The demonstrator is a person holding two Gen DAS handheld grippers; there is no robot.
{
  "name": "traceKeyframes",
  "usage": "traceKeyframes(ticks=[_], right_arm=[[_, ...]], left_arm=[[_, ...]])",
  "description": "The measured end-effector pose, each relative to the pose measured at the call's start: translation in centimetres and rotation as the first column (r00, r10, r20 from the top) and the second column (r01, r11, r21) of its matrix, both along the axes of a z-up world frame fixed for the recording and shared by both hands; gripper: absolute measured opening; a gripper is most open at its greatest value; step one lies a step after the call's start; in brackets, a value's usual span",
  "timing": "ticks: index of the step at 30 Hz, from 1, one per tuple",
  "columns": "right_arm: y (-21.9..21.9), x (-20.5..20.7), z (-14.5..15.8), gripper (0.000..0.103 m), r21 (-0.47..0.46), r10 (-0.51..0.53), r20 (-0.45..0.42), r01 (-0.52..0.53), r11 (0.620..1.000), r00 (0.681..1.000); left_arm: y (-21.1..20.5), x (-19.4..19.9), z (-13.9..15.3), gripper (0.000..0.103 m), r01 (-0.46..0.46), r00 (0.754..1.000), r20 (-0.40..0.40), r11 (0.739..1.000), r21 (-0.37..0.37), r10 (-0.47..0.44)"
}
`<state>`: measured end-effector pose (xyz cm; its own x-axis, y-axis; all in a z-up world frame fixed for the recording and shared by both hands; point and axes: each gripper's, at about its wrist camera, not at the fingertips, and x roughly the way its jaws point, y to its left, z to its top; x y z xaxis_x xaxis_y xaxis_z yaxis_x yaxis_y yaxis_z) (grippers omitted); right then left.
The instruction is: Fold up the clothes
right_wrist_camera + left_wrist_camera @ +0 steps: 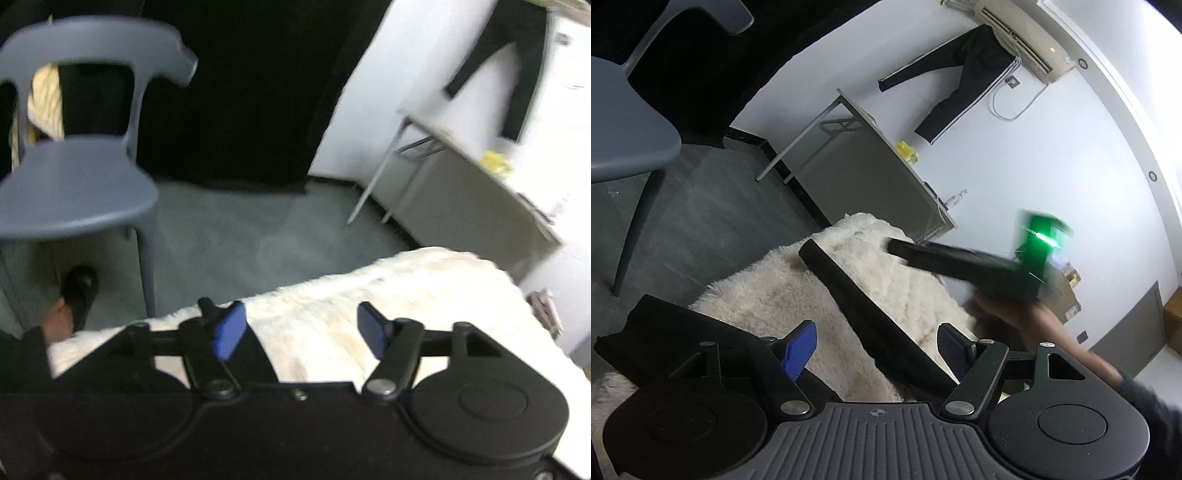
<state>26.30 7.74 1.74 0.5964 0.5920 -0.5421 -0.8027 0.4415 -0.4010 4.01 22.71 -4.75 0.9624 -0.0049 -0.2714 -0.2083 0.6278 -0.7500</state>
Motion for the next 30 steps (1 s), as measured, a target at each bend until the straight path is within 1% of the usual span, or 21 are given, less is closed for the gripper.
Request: traceKeyframes(ticks=[2,3,4,8,10,12,13,17,19,20,21,22,23,24,25,26,27,28,29,30], right_arm=[[-8.4,-3.0,0.4,0.072,0.111,-0.076,-0.052,0.081,0.99,0.996],[-11.7,-4.2,0.2,0.079,0.151,-0.105,-0.082,0.116,0.982,0.991],[-14.0,-5.1,-0.5,0.083,0.17,-0.136,-0.088,0.149,0.974,0.987],[-21.1,-8.3,-4.4,0.083,0.203,-0.264,-0.06,0.271,0.941,0.963],[-24.6,-10.0,-6.3,0.083,0.221,-0.327,-0.048,0.329,0.918,0.944],[-28.1,-11.6,-8.2,0.084,0.239,-0.389,-0.037,0.386,0.891,0.921],[-29.9,-12.4,-9.2,0.087,0.249,-0.419,-0.032,0.413,0.876,0.908],[-36.9,-15.6,-13.0,0.093,0.287,-0.535,-0.014,0.516,0.807,0.845],[-40.4,-17.2,-14.9,0.094,0.307,-0.59,-0.008,0.564,0.767,0.807],[-40.4,-17.5,-15.3,0.094,0.304,-0.598,-0.009,0.572,0.762,0.802],[-40.1,-17.3,-15.3,0.095,0.3,-0.595,-0.01,0.57,0.765,0.804],[-40.2,-17.1,-15.3,0.095,0.301,-0.592,-0.011,0.567,0.767,0.806],[-40.2,-17.0,-15.3,0.095,0.309,-0.596,-0.024,0.573,0.759,0.803],[-40.2,-17.1,-15.4,0.095,0.315,-0.598,-0.024,0.574,0.756,0.801],[-40.2,-17.2,-15.5,0.095,0.315,-0.599,-0.013,0.571,0.758,0.801],[-39.5,-17.2,-15.8,0.095,0.316,-0.597,-0.008,0.569,0.759,0.802],[-38.4,-17.1,-16.2,0.095,0.318,-0.595,-0.007,0.566,0.761,0.804],[-37.9,-17.1,-16.3,0.095,0.319,-0.594,-0.006,0.564,0.762,0.805],[-37.5,-17.0,-16.3,0.095,0.32,-0.592,-0.005,0.563,0.762,0.806],[-37.2,-16.9,-16.3,0.095,0.321,-0.591,-0.004,0.561,0.763,0.807]], left_arm=[[-0.2,0.2,0.0,0.069,0.009,1.0,-0.006,1.0,0.009,-0.009],[-0.3,0.3,0.0,0.07,0.017,1.0,-0.012,1.0,0.017,-0.016],[-0.5,0.3,0.0,0.071,0.024,1.0,-0.017,0.999,0.025,-0.023],[-0.9,0.5,-0.1,0.081,0.038,0.998,-0.044,0.998,0.041,-0.036],[-1.1,0.7,-0.3,0.084,0.05,0.996,-0.074,0.998,0.034,-0.048],[-0.8,1.3,-0.6,0.084,0.061,0.994,-0.087,0.998,0.004,-0.061],[-0.4,2.3,-0.7,0.084,0.067,0.993,-0.095,0.998,-0.014,-0.068],[1.1,7.4,-0.1,0.084,0.141,0.98,-0.145,0.99,0.015,-0.138],[2.3,10.5,-0.1,0.084,0.183,0.967,-0.184,0.983,0.015,-0.177],[2.9,11.5,-0.2,0.084,0.178,0.965,-0.2,0.984,0.024,-0.169],[3.5,12.6,-0.2,0.084,0.171,0.963,-0.218,0.984,0.038,-0.159],[4.2,13.9,0.0,0.083,0.159,0.962,-0.238,0.983,0.091,-0.134],[4.4,14.5,0.2,0.082,0.159,0.96,-0.251,0.978,0.136,-0.121],[4.4,15.9,0.7,0.081,0.186,0.954,-0.28,0.948,0.258,-0.111],[3.6,17.6,1.4,0.078,0.259,0.938,-0.327,0.862,0.436,-0.117],[3.0,18.3,1.5,0.075,0.301,0.927,-0.354,0.804,0.513,-0.121],[1.6,19.6,1.4,0.073,0.392,0.899,-0.419,0.662,0.639,-0.128],[0.1,20.7,0.8,0.066,0.487,0.863,-0.486,0.476,0.732,-0.136],[-1.0,21.4,0.1,0.062,0.538,0.841,-0.521,0.324,0.778,-0.145],[-1.5,21.8,-0.4,0.061,0.562,0.827,-0.539,0.241,0.791,-0.158]])
